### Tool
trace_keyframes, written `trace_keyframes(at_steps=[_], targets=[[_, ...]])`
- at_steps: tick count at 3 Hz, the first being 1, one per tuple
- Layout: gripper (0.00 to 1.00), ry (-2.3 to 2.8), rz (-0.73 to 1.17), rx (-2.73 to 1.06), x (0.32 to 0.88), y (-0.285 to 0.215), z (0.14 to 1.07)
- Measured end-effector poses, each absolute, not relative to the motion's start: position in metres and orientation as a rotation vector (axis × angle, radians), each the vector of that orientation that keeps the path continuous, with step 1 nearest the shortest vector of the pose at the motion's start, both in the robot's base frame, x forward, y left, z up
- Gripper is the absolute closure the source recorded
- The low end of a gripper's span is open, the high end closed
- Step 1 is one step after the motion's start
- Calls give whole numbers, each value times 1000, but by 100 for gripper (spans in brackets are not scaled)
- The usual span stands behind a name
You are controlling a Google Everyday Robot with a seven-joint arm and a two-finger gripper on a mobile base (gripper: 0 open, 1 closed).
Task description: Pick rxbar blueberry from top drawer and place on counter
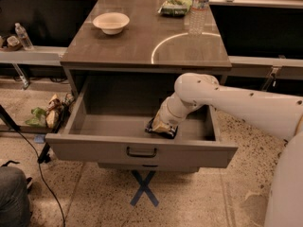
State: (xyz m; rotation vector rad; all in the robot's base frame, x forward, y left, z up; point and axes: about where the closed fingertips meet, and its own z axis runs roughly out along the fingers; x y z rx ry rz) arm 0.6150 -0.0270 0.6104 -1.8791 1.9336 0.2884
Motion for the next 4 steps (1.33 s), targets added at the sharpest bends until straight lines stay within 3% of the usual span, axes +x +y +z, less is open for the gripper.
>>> trace_keyframes(at_steps=[1, 3, 4], targets=[[52, 1954, 316, -1863, 616, -31, 612], [1, 2011, 311, -1818, 622, -38, 616], [0, 2069, 292, -1780, 628, -43, 618]])
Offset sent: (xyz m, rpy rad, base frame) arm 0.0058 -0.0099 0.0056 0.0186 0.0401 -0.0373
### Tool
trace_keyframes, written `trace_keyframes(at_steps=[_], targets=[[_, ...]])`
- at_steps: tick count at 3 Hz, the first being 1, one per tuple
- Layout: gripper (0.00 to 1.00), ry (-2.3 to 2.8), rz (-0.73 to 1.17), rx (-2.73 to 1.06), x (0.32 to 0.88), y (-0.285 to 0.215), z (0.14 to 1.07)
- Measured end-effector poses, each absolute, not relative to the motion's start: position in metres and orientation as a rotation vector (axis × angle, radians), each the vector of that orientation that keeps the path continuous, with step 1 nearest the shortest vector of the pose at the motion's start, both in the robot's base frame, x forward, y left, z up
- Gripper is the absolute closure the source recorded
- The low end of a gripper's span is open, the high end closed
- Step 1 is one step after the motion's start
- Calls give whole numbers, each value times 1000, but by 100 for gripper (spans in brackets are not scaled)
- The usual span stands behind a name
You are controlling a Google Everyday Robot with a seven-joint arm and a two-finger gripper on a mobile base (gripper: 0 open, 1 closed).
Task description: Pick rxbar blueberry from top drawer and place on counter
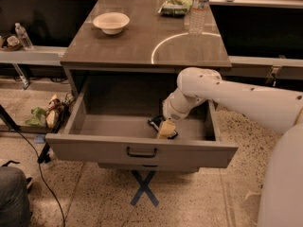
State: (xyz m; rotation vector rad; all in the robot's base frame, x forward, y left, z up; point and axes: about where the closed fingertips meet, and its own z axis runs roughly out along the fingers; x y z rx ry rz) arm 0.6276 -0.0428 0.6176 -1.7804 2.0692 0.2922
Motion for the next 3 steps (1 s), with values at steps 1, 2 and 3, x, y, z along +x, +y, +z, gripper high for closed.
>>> trace_keyframes(at_steps=[1, 2, 3], targets=[[0, 2159, 270, -1708, 635, -51, 613], [0, 2257, 228, -1594, 642, -62, 609], [0, 2360, 178, -1447, 649, -73, 612]])
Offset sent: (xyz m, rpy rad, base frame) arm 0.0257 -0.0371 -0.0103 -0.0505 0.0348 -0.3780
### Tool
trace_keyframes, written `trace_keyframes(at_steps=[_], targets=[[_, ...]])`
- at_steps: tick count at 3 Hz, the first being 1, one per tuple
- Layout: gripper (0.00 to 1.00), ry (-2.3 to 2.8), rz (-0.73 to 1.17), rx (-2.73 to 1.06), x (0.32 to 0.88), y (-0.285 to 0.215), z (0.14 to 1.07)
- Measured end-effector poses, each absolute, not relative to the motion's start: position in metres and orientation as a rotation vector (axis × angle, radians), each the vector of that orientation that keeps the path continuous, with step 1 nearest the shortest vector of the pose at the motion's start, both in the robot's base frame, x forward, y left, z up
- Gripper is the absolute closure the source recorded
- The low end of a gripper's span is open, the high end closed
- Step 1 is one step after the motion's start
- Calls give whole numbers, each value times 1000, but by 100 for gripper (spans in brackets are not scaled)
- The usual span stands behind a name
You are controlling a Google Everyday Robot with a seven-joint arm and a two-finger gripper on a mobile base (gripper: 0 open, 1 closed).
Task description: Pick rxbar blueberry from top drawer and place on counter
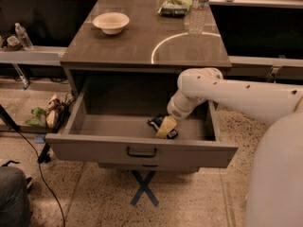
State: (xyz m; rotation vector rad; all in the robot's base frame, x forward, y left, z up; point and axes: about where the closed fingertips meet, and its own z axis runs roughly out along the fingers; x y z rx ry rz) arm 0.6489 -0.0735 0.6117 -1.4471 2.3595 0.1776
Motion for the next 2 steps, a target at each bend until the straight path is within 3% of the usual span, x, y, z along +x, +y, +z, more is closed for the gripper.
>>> trace_keyframes(at_steps=[2], targets=[[0, 2509, 164, -1232, 653, -89, 622]])
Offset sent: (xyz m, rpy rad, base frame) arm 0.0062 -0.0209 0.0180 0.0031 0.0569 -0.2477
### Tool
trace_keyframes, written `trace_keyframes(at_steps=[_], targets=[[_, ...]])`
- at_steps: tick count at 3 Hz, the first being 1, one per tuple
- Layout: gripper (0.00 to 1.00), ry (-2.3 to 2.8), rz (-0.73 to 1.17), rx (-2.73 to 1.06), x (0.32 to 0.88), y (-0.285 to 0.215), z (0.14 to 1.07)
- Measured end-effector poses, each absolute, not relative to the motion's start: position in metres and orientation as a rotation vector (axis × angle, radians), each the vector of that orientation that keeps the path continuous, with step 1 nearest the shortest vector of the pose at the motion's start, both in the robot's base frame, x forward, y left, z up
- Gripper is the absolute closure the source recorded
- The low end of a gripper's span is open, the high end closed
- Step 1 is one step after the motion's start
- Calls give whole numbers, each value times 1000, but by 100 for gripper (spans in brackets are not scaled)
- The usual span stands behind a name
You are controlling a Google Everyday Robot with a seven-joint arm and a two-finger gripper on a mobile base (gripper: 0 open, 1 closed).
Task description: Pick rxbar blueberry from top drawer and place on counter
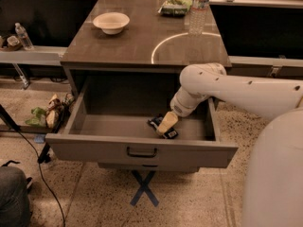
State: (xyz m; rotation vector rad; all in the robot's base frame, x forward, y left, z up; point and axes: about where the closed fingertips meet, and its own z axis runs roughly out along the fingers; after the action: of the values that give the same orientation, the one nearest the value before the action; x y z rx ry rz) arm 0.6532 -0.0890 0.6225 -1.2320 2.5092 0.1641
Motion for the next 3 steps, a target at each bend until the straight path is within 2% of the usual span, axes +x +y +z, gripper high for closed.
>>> trace_keyframes(at_steps=[3], targets=[[0, 2568, 177, -1086, 637, -81, 614]])
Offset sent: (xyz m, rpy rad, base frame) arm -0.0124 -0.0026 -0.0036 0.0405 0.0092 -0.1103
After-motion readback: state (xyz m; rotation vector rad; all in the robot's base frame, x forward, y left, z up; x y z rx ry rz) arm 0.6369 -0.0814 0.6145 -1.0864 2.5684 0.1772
